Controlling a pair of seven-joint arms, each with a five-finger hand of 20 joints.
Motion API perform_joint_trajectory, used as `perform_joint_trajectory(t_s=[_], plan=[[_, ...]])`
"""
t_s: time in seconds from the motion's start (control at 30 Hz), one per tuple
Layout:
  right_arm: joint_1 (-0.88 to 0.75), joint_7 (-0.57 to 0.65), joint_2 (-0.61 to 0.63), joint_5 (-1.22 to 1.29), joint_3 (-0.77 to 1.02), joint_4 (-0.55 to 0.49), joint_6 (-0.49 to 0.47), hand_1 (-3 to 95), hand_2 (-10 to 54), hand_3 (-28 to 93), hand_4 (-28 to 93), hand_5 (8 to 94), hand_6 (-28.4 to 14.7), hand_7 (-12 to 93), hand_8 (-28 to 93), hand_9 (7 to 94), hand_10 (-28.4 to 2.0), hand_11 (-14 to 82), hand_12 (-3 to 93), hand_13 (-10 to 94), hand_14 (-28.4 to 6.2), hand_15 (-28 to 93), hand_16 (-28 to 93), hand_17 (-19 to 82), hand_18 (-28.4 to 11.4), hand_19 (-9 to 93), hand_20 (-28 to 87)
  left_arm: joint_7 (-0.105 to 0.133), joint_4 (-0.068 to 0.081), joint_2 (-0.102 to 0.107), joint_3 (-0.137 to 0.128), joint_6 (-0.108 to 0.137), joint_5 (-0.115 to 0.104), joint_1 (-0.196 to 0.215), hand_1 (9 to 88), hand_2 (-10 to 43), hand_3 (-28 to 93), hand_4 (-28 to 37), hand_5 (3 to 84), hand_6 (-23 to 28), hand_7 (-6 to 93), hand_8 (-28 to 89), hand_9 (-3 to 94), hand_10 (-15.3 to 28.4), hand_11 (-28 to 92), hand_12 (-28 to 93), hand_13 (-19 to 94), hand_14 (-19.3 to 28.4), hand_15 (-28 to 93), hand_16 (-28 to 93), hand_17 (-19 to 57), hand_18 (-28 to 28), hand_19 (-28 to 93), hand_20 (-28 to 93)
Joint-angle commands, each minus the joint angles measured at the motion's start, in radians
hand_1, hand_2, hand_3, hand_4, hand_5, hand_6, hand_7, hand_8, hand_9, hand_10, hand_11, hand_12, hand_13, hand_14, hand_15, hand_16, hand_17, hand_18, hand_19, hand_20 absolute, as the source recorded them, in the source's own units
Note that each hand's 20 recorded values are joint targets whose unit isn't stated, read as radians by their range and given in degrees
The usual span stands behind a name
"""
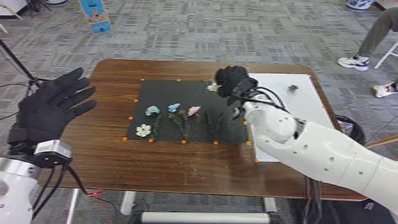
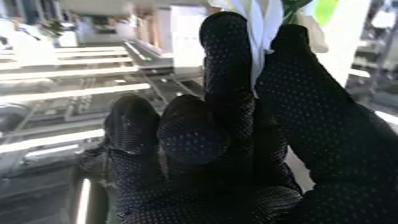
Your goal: Arrange flowers
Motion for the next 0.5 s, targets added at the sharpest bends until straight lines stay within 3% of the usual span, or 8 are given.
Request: perform_joint_trajectory(t_s=[0.03,0.5], plan=[[0.006,-0.011,-0.012,-0.023,-0.021,-0.023,-0.041,52.0,-9.5,81,-28,76.0,3.3,41,-3,87.2,-5.1,20.3,47.2,72,-5.3,83,34,42,-20.1,93,60,-0.006,0.013,0.004,0.013,0.008,-0.005,-0.031,20.5,-4.6,70,-28.3,30.5,2.6,16.7,-9,28.1,11.8,17,16,23,14.0,23,2,-11.0,22.6,44,8],[-0.006,-0.017,-0.024,-0.031,-0.054,0.015,-0.069,52.0,-9.5,81,-28,76.4,3.6,40,-3,87.8,-5.1,18.9,46.7,72,-5.2,83,35,42,-19.8,93,60,-0.005,0.015,0.004,0.023,0.003,-0.006,-0.035,20.5,-4.6,70,-28.3,30.5,2.6,16.8,-9,28.1,11.8,17,16,23,14.0,23,2,-11.0,22.7,44,8]])
